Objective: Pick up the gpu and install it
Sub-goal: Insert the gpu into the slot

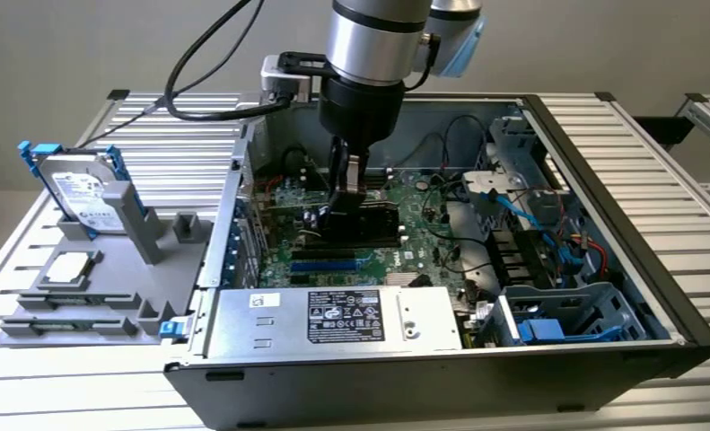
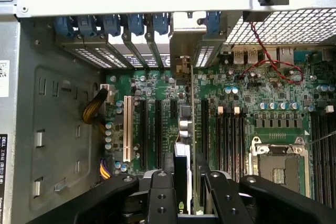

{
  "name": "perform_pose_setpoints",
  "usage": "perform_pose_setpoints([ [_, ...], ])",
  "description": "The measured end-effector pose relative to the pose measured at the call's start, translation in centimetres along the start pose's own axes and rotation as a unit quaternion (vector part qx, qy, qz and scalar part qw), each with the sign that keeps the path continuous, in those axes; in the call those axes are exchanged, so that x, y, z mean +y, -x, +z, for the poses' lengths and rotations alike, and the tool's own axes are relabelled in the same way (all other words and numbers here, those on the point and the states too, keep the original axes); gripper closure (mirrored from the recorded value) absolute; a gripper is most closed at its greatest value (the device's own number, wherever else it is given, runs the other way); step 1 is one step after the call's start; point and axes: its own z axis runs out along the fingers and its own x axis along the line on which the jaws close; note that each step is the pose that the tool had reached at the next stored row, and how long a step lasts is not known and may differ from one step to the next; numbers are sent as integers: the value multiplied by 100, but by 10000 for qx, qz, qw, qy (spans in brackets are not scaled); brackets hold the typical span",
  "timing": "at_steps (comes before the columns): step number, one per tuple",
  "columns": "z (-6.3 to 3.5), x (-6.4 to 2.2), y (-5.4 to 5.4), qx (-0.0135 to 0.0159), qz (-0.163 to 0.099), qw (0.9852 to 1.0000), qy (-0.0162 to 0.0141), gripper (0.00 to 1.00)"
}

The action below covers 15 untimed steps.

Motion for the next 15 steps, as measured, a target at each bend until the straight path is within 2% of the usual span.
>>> perform_pose_setpoints([
  [5, -36, -39, -1, -9, -4, 10000, 52, 73],
  [7, -39, -40, 0, -14, -6, 9999, 108, 73],
  [10, -39, -41, 1, -21, -3, 9998, 222, 73],
  [11, -38, -43, 1, -22, 0, 9997, 251, 73],
  [13, -36, -50, 1, -23, 8, 9996, 282, 73],
  [15, -26, -56, 2, -28, 27, 9996, 287, 73],
])
